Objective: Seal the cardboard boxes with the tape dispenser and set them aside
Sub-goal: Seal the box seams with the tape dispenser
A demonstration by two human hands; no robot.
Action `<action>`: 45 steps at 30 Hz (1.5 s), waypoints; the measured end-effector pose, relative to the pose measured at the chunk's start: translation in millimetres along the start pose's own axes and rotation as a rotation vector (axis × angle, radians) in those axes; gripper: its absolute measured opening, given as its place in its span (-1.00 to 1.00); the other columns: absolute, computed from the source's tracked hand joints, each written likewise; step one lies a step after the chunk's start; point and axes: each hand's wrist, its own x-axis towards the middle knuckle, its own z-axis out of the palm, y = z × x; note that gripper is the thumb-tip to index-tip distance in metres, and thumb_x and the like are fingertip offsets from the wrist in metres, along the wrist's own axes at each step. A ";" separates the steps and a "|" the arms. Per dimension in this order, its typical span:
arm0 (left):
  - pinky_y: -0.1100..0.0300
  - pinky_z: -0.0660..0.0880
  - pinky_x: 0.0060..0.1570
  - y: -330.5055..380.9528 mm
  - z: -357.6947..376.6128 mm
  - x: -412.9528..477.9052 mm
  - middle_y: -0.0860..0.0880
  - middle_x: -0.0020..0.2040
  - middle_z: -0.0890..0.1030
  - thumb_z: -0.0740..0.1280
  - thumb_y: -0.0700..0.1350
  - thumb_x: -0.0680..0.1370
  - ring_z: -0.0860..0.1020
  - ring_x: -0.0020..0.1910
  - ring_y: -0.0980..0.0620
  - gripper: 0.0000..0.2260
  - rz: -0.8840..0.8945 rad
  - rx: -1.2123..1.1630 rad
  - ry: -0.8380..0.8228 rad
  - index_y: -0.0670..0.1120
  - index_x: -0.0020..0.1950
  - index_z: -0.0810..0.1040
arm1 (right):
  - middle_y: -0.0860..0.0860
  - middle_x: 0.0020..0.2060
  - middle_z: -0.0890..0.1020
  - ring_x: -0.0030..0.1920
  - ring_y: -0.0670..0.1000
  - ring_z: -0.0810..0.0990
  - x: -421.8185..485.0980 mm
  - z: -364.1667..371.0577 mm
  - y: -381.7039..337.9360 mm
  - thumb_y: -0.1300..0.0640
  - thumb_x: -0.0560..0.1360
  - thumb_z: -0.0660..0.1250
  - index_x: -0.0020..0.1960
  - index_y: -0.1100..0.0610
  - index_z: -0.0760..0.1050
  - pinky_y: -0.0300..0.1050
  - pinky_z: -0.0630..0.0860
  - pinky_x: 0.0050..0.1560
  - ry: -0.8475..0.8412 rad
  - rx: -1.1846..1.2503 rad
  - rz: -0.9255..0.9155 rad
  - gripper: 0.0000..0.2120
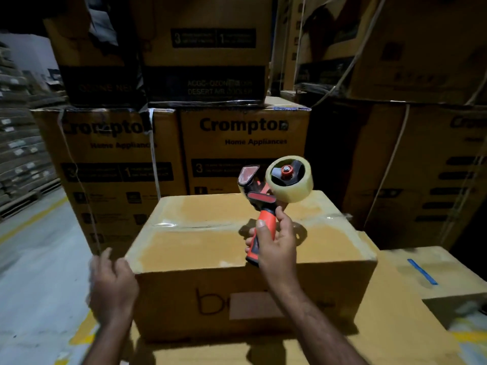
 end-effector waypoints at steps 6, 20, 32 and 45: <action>-0.13 0.43 0.27 72.6 18.3 -62.4 -0.01 0.41 0.51 0.20 0.08 0.63 0.46 0.33 -0.06 -0.61 0.611 0.180 -0.406 0.05 0.44 0.48 | 0.09 -0.16 0.66 -0.19 0.04 0.68 -13.4 -32.5 11.1 0.12 0.64 0.26 0.57 -0.05 0.15 -0.03 0.66 -0.27 0.089 -0.177 -0.063 -0.44; 0.09 0.46 0.22 78.6 21.6 -11.4 0.24 0.46 0.45 0.11 0.31 0.64 0.48 0.35 0.05 -0.59 0.675 0.531 -0.728 0.26 0.43 0.49 | -0.06 0.03 0.61 -0.11 -0.02 0.68 -3.9 -102.1 -5.7 0.07 0.61 0.31 0.57 -0.09 0.20 -0.15 0.63 -0.32 0.277 -0.442 -0.158 -0.42; -0.15 0.59 0.16 260.7 94.8 -128.7 -0.29 0.28 0.58 0.10 0.34 0.63 0.61 0.22 -0.26 -0.33 -0.324 -0.598 -1.586 -0.23 0.39 0.43 | -0.19 0.21 0.52 -0.04 -0.07 0.67 -42.5 -133.7 -18.8 -0.12 0.53 0.29 0.54 -0.22 0.19 -0.01 0.69 -0.15 0.294 -0.715 -0.155 -0.39; -0.35 0.54 0.16 302.3 173.0 -114.2 -0.21 0.22 0.65 0.34 0.38 0.49 0.65 0.14 -0.31 -0.33 -0.350 -0.411 -1.975 -0.13 0.33 0.55 | -0.21 0.27 0.44 0.14 -0.10 0.54 -45.6 -129.5 -49.5 -0.13 0.50 0.28 0.52 -0.19 0.25 -0.51 0.41 -0.08 0.478 -0.989 -0.205 -0.41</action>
